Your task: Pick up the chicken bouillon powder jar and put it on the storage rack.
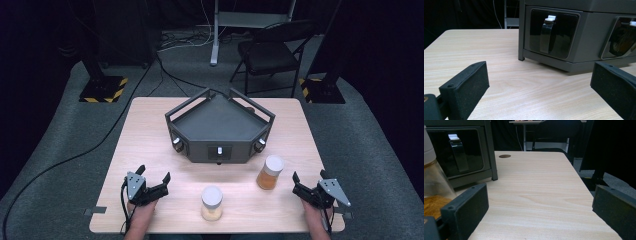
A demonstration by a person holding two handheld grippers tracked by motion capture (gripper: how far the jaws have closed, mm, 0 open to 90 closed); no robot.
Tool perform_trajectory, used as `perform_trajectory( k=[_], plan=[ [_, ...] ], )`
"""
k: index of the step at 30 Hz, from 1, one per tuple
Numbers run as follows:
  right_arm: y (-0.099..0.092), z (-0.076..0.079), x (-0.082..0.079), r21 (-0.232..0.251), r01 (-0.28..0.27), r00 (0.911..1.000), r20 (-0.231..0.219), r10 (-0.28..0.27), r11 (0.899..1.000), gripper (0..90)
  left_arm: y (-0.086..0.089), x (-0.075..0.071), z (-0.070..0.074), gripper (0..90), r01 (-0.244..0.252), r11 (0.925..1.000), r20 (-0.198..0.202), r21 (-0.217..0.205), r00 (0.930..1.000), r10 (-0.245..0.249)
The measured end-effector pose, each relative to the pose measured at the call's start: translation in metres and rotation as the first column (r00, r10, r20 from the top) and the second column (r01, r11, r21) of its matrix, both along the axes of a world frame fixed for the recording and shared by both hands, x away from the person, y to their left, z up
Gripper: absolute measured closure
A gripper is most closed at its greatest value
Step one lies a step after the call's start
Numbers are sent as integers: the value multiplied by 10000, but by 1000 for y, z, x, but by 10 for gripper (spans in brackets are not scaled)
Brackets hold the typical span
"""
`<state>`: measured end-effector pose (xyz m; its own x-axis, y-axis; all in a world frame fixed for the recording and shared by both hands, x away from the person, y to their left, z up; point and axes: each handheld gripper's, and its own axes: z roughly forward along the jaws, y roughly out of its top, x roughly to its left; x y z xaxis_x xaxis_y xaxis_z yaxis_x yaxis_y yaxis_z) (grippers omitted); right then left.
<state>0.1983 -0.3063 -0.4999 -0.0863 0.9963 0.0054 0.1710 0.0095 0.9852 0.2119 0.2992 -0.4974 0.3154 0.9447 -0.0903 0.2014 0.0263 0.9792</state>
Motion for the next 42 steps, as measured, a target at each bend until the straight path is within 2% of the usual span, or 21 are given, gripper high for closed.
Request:
perform_trajectory(
  k=[9, 15, 21, 27, 37, 38, 39, 40, 42],
  plan=[
    [-1, 0, 0, 13, -61, 10000, -15, 61, 10000, 0, 1, 0, 1, 14, 124, 9999, 7, 6, 9999, -124],
    [-2, 1, 1, 53, -73, 10000, -54, 73, 10000, 0, -1, -3, 4, 14, 509, 9986, 217, 129, 9985, -511],
    [-2, 1, 2, -167, -170, 9998, -73, 169, 9997, 0, -3, -7, 7, 15, 903, 9953, 464, 341, 9947, -918],
    [-2, 1, 2, -129, -136, 9999, -52, 136, 9998, 0, -3, -8, 9, 15, 1476, 9877, 619, 511, 9867, -1506],
    [-2, 1, 2, -127, -141, 9999, -42, 140, 9998, 0, -3, -8, 11, 17, 2014, 9778, 716, 577, 9761, -2052],
    [-2, 1, 3, -119, -146, 9999, -58, 146, 9998, 0, -1, -8, 12, 19, 2182, 9743, 718, 558, 9724, -2219],
    [-2, 1, 3, -119, -146, 9999, -58, 146, 9998, 0, -1, -8, 12, 20, 2182, 9743, 718, 558, 9724, -2219],
    [-2, 1, 3, -118, -141, 9999, -69, 141, 9998, 0, 1, -7, 12, 20, 2395, 9698, 771, 471, 9671, -2425],
    [-2, 1, 3, -118, -138, 9999, -74, 137, 9998, 0, 2, -8, 12, 20, 2534, 9663, 834, 451, 9630, -2564]
  ],
)
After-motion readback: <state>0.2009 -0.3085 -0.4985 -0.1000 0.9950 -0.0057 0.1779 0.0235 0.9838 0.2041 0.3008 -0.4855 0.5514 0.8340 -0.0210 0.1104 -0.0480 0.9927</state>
